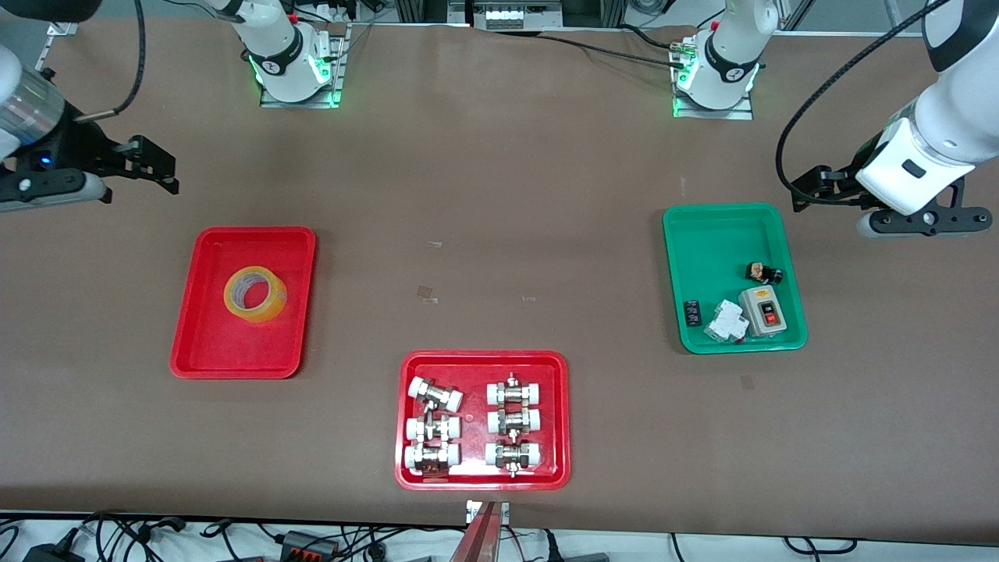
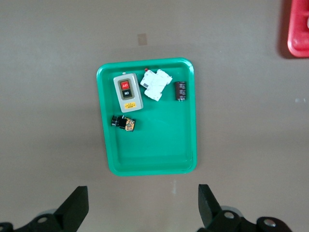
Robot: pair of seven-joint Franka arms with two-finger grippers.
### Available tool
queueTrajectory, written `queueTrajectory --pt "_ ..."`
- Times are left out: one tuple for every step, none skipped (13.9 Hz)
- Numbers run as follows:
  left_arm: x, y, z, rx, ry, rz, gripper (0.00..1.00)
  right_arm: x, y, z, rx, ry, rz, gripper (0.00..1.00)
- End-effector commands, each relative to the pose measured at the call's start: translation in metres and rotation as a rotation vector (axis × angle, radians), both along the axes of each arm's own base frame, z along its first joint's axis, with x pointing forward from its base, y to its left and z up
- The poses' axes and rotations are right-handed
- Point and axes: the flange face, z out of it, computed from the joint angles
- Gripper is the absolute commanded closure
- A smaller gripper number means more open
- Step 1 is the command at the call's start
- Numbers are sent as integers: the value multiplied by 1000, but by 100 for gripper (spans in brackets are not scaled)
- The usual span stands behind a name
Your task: Left arm passes tape to right arm into tray
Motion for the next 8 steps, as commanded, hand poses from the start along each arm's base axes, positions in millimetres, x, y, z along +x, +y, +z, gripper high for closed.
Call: queueTrajectory --pt "0 3 3 -19 2 -73 0 16 -2 20 -13 12 -29 0" --pt "0 3 3 -19 2 -73 0 10 -1 19 -19 35 -73 0" --pt "0 3 3 -19 2 -73 0 3 -2 17 -19 49 -143 0" --pt "0 3 3 -19 2 -73 0 -6 -3 16 -21 45 -154 0" --pt "0 3 3 -19 2 -74 0 -8 -3 17 -21 40 -154 0" --pt "0 3 3 -19 2 -74 0 -5 -2 18 -20 37 -151 0" --pt "0 3 3 -19 2 -74 0 -2 -2 19 -17 42 -150 0" --pt "0 4 4 -20 1 -79 0 -1 -3 20 -13 38 -150 0"
